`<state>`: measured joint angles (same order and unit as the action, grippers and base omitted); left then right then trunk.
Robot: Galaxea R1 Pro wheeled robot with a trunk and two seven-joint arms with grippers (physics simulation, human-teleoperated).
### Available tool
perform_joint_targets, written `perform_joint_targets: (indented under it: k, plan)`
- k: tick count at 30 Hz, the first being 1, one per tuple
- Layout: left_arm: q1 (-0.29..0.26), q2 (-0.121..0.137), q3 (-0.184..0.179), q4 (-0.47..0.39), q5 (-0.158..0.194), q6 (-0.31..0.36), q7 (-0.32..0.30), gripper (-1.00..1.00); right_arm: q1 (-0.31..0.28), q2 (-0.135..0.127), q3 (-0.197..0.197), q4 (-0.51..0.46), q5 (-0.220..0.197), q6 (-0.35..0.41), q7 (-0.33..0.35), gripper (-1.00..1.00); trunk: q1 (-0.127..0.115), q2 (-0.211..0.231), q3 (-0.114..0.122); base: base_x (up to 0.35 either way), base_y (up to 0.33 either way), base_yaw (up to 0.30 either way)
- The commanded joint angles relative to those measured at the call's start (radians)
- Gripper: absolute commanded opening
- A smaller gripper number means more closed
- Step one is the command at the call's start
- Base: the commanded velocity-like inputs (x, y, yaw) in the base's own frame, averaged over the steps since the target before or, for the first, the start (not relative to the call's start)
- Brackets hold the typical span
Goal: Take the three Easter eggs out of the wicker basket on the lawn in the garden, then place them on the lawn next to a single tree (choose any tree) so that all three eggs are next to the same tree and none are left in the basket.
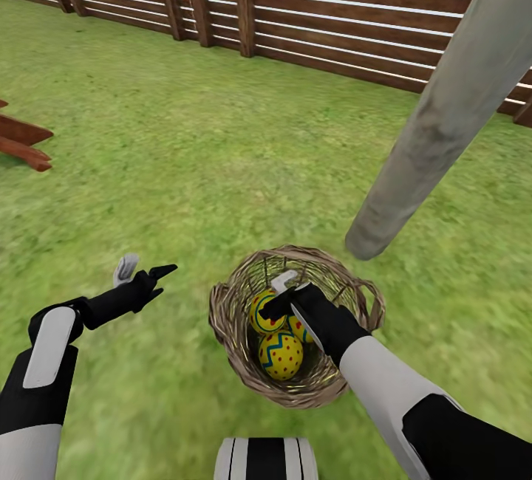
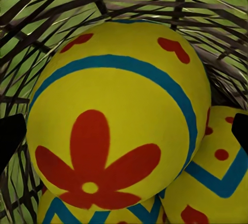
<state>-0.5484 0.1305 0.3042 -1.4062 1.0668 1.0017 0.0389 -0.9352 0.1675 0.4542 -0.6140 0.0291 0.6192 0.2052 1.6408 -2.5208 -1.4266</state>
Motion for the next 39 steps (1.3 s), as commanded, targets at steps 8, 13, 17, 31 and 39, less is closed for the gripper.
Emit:
perform_joint_targets:
  k: [8, 13, 17, 31, 39]
  plan:
    - [0.000, 0.000, 0.001, 0.000, 0.005, 0.005, 0.004, 1.00, -0.001, 0.001, 0.002, -0.001, 0.002, 0.004, 0.007, 1.00, 0.000, 0.000, -0.001, 0.000, 0.000, 0.000]
    - [-0.001, 0.000, 0.001, 0.000, 0.005, 0.005, 0.004, 1.00, -0.001, 0.001, 0.002, 0.000, 0.002, 0.004, 0.010, 1.00, 0.000, 0.000, -0.001, 0.000, 0.000, 0.000]
    - [-0.001, 0.000, 0.000, 0.000, 0.005, 0.005, 0.004, 1.00, -0.001, -0.001, 0.002, 0.001, 0.002, 0.004, 0.060, 1.00, 0.000, -0.001, -0.005, 0.000, 0.000, 0.000]
    - [0.000, 0.000, 0.000, 0.000, 0.005, 0.005, 0.004, 1.00, -0.001, -0.005, 0.000, -0.004, 0.005, 0.004, 0.073, 1.00, 0.003, -0.002, -0.024, 0.000, 0.000, 0.000]
    - [0.000, -0.001, 0.000, 0.000, 0.005, 0.005, 0.004, 1.00, -0.001, -0.005, 0.000, -0.009, 0.005, 0.004, 0.072, 1.00, 0.004, -0.002, -0.035, 0.000, 0.000, 0.000]
